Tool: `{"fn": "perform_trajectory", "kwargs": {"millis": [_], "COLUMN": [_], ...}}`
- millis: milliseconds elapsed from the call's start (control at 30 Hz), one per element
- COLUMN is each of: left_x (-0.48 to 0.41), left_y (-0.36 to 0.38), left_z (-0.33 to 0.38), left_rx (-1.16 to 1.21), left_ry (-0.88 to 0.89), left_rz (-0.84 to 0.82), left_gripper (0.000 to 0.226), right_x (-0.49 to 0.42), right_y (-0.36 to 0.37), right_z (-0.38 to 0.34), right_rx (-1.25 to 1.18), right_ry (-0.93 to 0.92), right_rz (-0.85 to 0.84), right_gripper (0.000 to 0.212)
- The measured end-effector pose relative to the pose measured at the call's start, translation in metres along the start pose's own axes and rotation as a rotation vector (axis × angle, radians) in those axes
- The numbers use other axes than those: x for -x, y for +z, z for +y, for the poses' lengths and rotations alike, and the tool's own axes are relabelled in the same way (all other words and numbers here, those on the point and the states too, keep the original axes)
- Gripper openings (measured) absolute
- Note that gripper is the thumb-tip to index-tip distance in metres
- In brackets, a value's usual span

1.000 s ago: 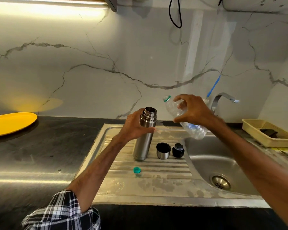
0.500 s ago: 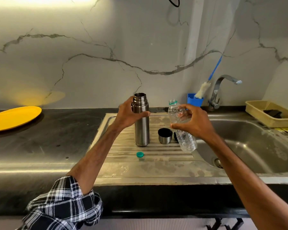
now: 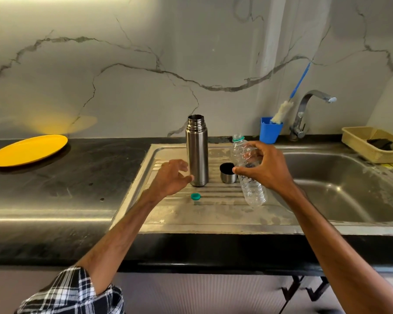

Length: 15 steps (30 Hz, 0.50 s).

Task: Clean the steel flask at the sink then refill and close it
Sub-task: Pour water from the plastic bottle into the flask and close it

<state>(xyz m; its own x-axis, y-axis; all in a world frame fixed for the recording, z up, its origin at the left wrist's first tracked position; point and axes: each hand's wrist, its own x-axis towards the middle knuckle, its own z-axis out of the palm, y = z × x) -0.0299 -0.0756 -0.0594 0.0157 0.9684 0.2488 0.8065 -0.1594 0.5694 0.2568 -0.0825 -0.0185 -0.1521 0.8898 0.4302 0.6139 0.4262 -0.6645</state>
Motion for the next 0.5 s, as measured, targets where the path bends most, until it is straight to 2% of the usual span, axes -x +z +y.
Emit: {"fn": "perform_trajectory", "kwargs": {"millis": [100, 200, 267, 333, 500], "left_x": [0.014, 0.021, 0.022, 0.023, 0.020], "left_y": [0.013, 0.025, 0.033, 0.038, 0.040], "left_z": [-0.007, -0.010, -0.010, -0.008, -0.007], "left_rx": [-0.098, -0.168, -0.218, -0.260, -0.200], "left_ry": [0.049, 0.056, 0.052, 0.081, 0.107], "left_rz": [-0.117, -0.216, -0.239, -0.236, -0.224], "left_gripper": [0.026, 0.041, 0.043, 0.035, 0.022], "right_x": [0.007, 0.012, 0.015, 0.018, 0.021], "right_y": [0.001, 0.002, 0.002, 0.001, -0.003], "right_z": [0.001, 0.003, 0.004, 0.005, 0.008], "right_rx": [-0.004, -0.010, -0.009, -0.009, -0.021], "right_ry": [0.009, 0.014, 0.020, 0.018, 0.028], "right_rz": [0.003, -0.006, -0.006, -0.009, -0.014], "right_gripper": [0.080, 0.080, 0.081, 0.083, 0.081]}}
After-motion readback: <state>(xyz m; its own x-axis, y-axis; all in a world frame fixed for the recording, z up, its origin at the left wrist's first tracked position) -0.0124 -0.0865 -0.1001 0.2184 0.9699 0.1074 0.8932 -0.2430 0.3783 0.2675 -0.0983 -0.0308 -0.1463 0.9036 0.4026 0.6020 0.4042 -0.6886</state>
